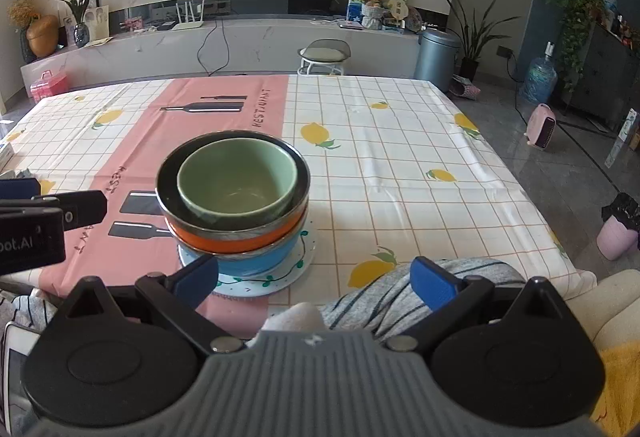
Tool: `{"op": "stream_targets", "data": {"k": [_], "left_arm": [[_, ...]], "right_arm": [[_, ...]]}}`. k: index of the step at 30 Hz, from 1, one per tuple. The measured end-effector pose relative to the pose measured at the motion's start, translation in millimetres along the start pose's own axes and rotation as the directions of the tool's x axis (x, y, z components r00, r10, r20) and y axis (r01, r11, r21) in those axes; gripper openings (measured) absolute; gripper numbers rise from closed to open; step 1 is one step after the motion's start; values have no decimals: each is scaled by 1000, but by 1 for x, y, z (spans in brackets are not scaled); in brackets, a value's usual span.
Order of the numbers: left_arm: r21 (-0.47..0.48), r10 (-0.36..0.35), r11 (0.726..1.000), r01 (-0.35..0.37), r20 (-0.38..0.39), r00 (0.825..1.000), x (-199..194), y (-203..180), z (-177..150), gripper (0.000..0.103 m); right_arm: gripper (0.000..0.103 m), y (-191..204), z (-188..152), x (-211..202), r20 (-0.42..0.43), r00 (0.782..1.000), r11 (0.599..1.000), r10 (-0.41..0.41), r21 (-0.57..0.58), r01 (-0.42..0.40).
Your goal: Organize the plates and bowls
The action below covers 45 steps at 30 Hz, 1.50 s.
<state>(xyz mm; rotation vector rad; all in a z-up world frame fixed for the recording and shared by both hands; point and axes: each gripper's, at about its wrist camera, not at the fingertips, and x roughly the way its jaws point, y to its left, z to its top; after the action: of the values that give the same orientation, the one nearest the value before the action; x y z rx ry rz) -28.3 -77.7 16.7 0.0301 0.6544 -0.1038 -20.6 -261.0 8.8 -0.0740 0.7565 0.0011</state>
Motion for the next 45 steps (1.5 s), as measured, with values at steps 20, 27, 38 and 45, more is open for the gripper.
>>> {"op": "stream_targets", "data": {"k": [20,27,38,45], "left_arm": [[-11,59,998,-59,7,998,-7,-11,-11,89],[-6,48,999,-48,3,999,-7,-6,-11,89],[-3,66,998,-66,13,998,-9,-7,-12,89],[-15,81,997,-81,10,997,-12,-6,-11,89]], "right_arm": [[100,12,-5,-8,10,998,998,66,-2,-66],[100,14,-6,-9,13,997,997,82,-5,-82],[100,15,-5,-10,10,996,996,94,-1,-94],[100,16,-5,-13,13,994,994,107,-1,-107]]}}
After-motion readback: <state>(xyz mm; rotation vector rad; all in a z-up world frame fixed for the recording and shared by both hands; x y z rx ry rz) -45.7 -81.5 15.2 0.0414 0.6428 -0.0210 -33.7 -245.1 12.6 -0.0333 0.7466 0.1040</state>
